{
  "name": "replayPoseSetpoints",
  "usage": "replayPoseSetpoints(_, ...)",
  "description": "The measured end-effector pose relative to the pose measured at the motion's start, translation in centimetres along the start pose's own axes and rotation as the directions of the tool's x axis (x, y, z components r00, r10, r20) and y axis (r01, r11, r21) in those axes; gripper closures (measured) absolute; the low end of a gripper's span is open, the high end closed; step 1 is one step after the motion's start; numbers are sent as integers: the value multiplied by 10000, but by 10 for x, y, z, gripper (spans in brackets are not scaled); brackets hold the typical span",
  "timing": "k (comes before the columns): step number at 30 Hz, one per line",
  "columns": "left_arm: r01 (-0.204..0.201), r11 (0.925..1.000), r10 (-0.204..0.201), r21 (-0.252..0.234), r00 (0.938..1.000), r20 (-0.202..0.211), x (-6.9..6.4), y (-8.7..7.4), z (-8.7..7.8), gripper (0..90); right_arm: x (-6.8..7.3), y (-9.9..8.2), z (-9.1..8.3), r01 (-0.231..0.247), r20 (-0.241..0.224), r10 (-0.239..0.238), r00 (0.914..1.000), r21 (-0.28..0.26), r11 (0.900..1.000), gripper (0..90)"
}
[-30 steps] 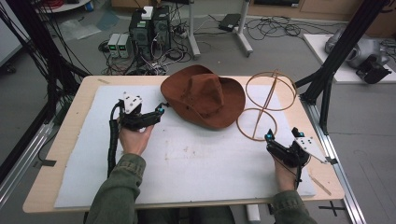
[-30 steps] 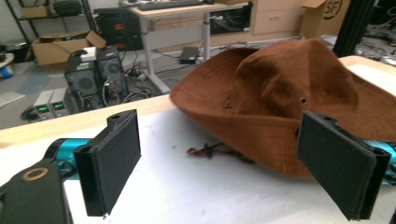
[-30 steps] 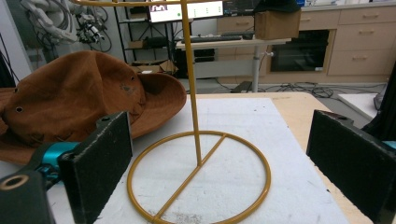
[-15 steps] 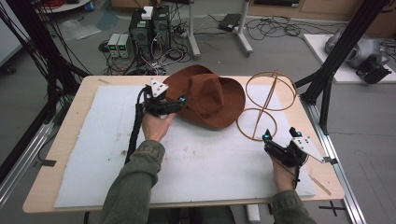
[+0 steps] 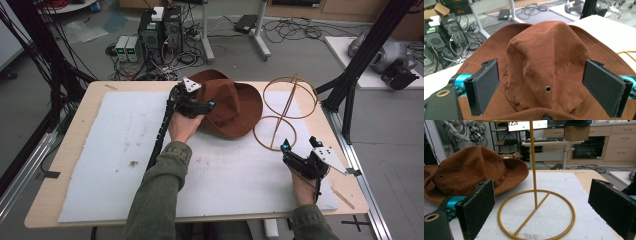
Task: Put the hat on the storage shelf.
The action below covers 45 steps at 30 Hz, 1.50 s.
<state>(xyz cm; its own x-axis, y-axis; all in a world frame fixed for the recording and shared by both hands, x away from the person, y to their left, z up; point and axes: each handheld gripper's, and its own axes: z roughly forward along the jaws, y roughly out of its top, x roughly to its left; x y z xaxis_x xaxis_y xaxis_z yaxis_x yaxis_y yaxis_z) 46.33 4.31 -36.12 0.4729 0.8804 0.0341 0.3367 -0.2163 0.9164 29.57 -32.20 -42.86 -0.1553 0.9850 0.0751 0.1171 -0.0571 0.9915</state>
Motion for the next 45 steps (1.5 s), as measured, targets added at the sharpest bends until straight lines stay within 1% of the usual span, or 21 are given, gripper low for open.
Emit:
replayPoseSetpoints(2, 77, 9999, -77, 138, 10000, -12, 0, 0, 4, 147, 0, 0, 1, 92, -28, -92, 10000, -13, 10000, 63)
replayPoseSetpoints(5, -89, 9981, 93, 607, 9999, -52, 1, -1, 13, 147, 1, -1, 2, 63, -42, -63, 10000, 27, 10000, 63)
replayPoseSetpoints(7, -16, 9969, 22, 784, 10000, -69, 2, -2, 18, 147, 2, -1, 2, 87, -70, -87, 9999, 45, 10000, 63)
replayPoseSetpoints(16, 473, 9935, -485, 1034, 9988, 96, 0, -9, 38, 148, 3, -1, 4, 177, -130, -176, 9998, 41, 9998, 63)
replayPoseSetpoints(19, 468, 9908, -496, 1273, 9986, 185, -3, -13, 46, 158, 3, -1, 4, 201, -139, -200, 9997, 51, 9998, 63)
replayPoseSetpoints(23, 521, 9890, -555, 1385, 9982, 211, -4, -15, 50, 181, 3, -1, 4, 192, -160, -190, 9997, 112, 9998, 63)
replayPoseSetpoints(25, 509, 9874, -551, 1497, 9982, 238, -4, -17, 52, 224, 3, -1, 4, 160, -162, -158, 9997, 128, 9998, 63)
replayPoseSetpoints(27, 431, 9859, -443, 1618, 9990, 36, -5, -18, 53, 306, 2, -1, 4, 187, -163, -185, 9997, 97, 9998, 63)
replayPoseSetpoints(28, 400, 9855, -382, 1647, 9992, -146, -5, -18, 54, 381, 2, -1, 4, 155, -158, -153, 9998, 110, 9998, 63)
replayPoseSetpoints(29, 367, 9842, -315, 1733, 9990, -327, -5, -19, 55, 558, 2, -1, 4, 88, -171, -86, 9998, 121, 9999, 63)
replayPoseSetpoints(30, 326, 9824, -278, 1838, 9992, -286, -5, -20, 56, 558, 2, -1, 4, 88, -171, -86, 9998, 121, 9999, 63)
replayPoseSetpoints(31, 367, 9795, -344, 1980, 9993, -149, -5, -21, 57, 641, 2, -2, 4, 46, -155, -44, 9999, 147, 9999, 63)
replayPoseSetpoints(32, 352, 9783, -330, 2042, 9994, -146, -5, -21, 56, 785, 2, -2, 4, 26, -168, -24, 9999, 137, 9999, 63)
replayPoseSetpoints(33, 331, 9779, -258, 2065, 9989, -381, -6, -20, 55, 870, 2, -2, 4, 17, -159, -15, 9999, 122, 9999, 63)
replayPoseSetpoints(34, 336, 9790, -274, 2010, 9991, -334, -6, -19, 54, 875, 2, -2, 4, 6, -152, -4, 9999, 118, 9999, 63)
replayPoseSetpoints(35, 210, 9808, -171, 1937, 9996, -215, -7, -18, 53, 877, 1, -2, 4, 34, -158, -32, 9999, 147, 9999, 63)
replayPoseSetpoints(36, -310, 9819, 272, 1871, 9994, 232, -10, -17, 50, 879, 1, -2, 4, 59, -153, -57, 9999, 152, 9999, 63)
replayPoseSetpoints(37, -310, 9819, 272, 1871, 9994, 232, -10, -17, 50, 880, 1, -2, 4, 54, -149, -51, 9999, 146, 9999, 63)
replayPoseSetpoints(39, -381, 9834, 304, 1775, 9985, 458, -12, -15, 48, 881, 1, -2, 4, 98, -152, -96, 9998, 142, 9999, 63)
replayPoseSetpoints(41, -476, 9854, 411, 1638, 9982, 426, -14, -14, 47, 881, 1, -2, 4, 9, -145, -6, 9999, 188, 9998, 63)
replayPoseSetpoints(45, -533, 9897, 494, 1330, 9983, 320, -18, -11, 44, 881, 1, -2, 4, 68, -160, -65, 9999, 144, 9999, 64)
